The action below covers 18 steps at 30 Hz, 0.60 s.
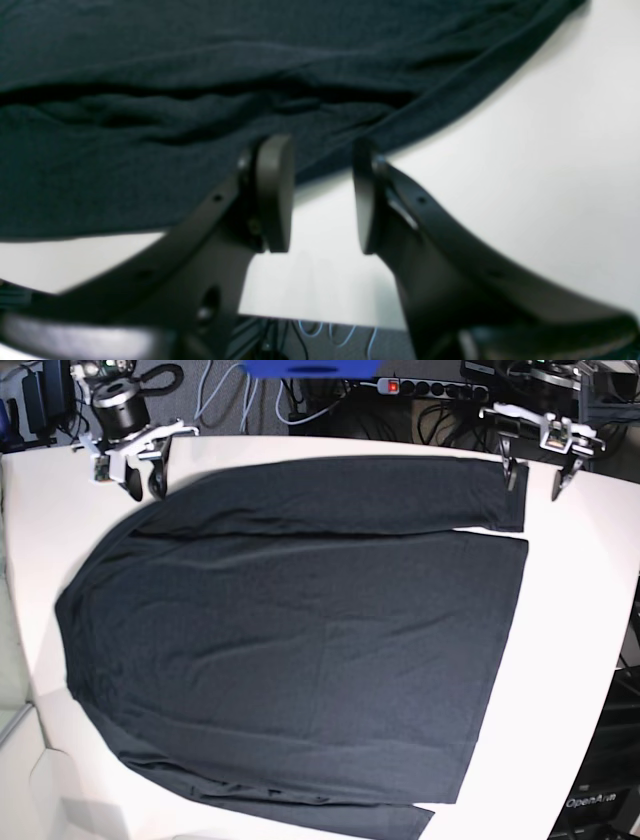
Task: Fold the T-shirt properly
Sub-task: 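Move the open left gripper to the sleeve cuff near the hem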
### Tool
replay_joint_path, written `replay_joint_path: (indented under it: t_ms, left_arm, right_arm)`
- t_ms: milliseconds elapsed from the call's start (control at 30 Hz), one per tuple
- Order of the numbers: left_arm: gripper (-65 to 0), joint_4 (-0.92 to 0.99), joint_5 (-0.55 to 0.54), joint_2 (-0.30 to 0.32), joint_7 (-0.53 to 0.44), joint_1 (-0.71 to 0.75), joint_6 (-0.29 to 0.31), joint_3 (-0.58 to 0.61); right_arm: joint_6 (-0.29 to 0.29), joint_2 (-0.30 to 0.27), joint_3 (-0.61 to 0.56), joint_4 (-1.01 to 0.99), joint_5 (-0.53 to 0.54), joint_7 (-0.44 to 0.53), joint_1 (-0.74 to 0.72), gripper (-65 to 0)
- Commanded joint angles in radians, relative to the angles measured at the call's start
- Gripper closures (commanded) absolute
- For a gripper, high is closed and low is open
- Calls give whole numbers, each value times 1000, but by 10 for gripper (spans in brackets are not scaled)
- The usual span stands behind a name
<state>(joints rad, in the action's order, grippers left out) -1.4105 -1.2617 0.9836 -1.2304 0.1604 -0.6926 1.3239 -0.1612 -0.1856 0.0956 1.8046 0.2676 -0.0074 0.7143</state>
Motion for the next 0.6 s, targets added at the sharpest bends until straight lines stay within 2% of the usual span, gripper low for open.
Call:
replay_joint_path:
  t_ms: [0,333,567]
  left_arm:
    - [-409,-2,12,25,-27,3,-6,-1]
    - [-409,40,10,14,-25,1,-6,-4]
    - [-409,109,10,-45,-22,1,-6,-4]
  right_arm:
    - [-10,-7,6,14,3,25,8,-215]
    - [-10,-7,8,14,3,25,8,-215]
    - [-10,-7,8,14,3,25,8,-215]
